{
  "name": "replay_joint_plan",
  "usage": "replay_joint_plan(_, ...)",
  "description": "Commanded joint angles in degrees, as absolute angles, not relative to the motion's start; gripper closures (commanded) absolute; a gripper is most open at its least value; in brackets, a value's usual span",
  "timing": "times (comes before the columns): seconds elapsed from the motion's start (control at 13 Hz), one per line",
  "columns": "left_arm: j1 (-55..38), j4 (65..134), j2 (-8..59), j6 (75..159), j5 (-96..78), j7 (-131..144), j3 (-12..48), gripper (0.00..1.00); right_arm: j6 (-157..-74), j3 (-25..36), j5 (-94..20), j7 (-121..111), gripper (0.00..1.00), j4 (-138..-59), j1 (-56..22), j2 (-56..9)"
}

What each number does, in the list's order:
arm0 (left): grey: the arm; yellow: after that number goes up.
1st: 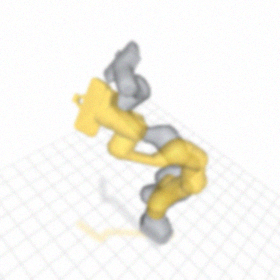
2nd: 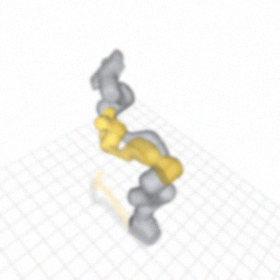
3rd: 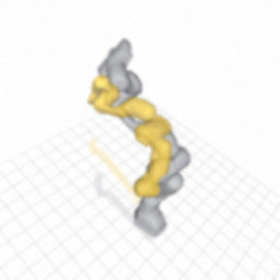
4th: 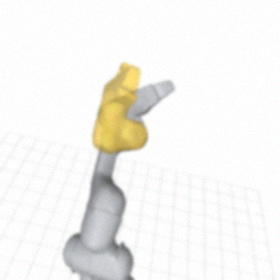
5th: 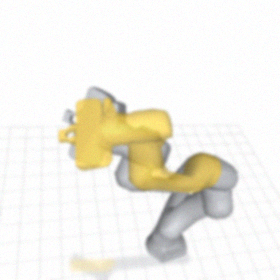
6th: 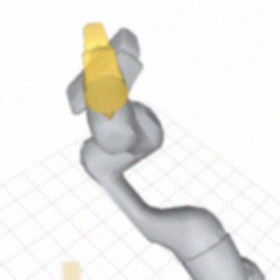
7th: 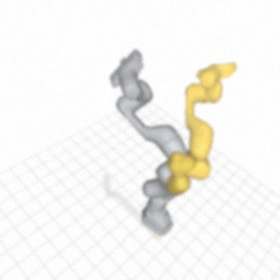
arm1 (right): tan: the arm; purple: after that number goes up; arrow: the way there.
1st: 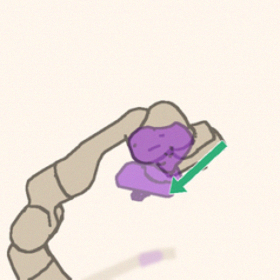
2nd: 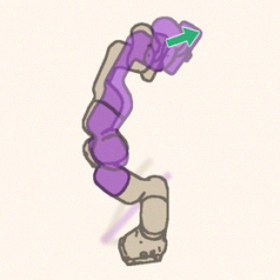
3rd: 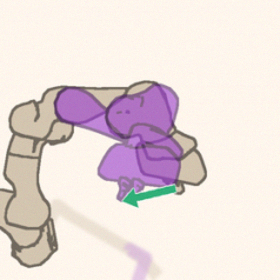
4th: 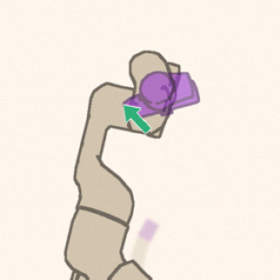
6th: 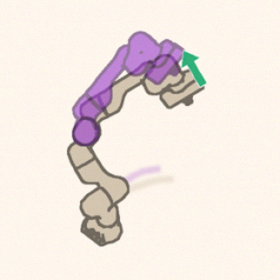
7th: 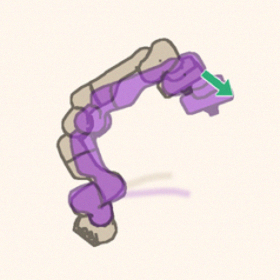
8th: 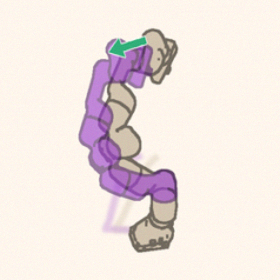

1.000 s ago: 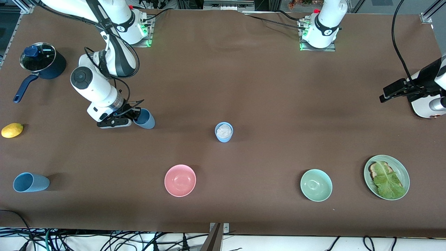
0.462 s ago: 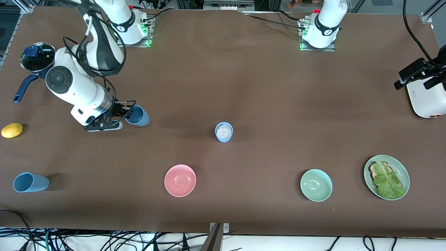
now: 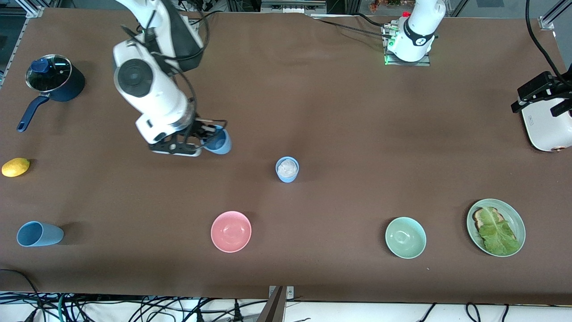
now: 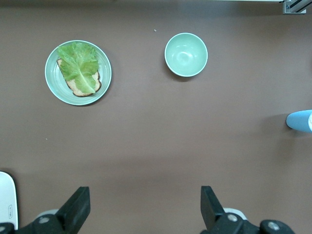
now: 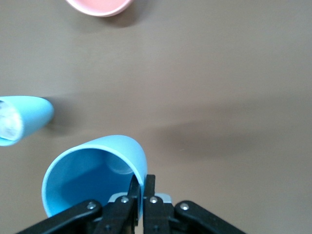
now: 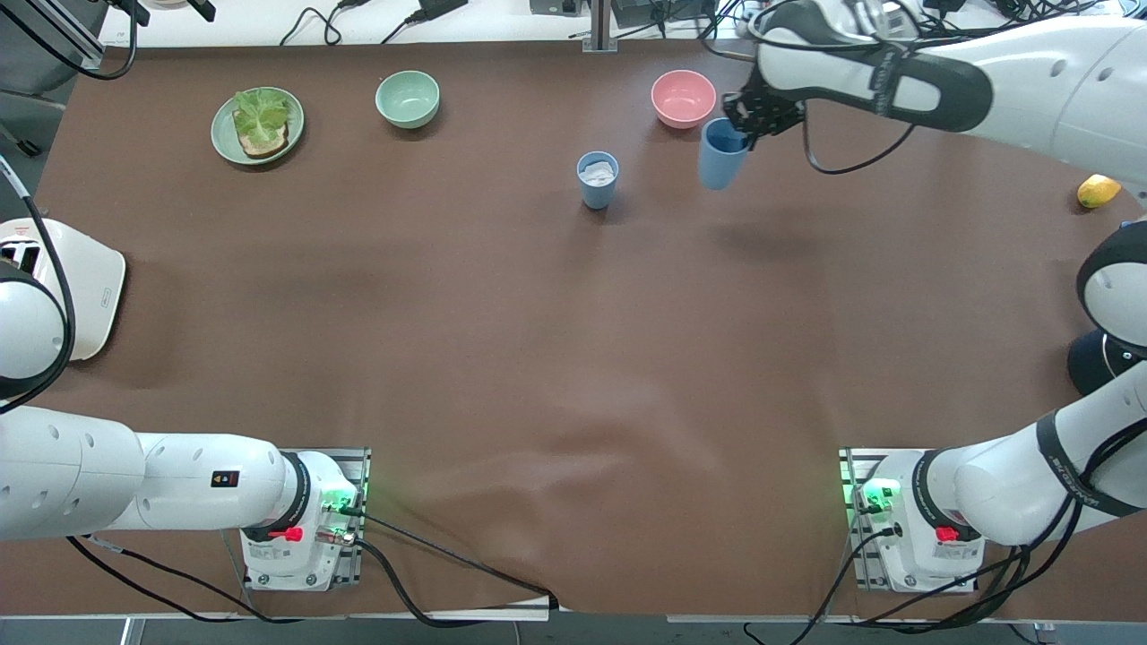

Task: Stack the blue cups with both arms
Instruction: 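Carry the blue cup with the right gripper and lower it into the tissue cup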

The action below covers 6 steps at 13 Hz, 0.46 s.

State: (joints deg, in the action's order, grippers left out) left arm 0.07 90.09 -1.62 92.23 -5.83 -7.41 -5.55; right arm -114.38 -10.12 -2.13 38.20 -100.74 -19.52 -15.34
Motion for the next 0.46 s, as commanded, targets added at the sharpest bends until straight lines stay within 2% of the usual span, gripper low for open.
replay_joint_plan(0.0, 0.09, 90.18, -2.72, 90.80, -4.83, -8.79, -5.18, 0.00, -113.47, -9.76, -2.72, 48.04, 1.00, -91.34, -24.24, -22.74)
replay_joint_plan(0.23, -0.44, 89.48, -2.64, 89.56, -4.83, -7.48, -5.27, 0.00, -113.55, -9.58, -2.20, 57.45, 1.00, -81.59, -29.52, -29.78)
replay_joint_plan(0.38, -0.44, 89.38, -2.55, 89.30, -4.83, -7.30, -5.36, 0.00, -113.82, -9.58, -2.29, 59.49, 1.00, -77.80, -30.58, -32.42)
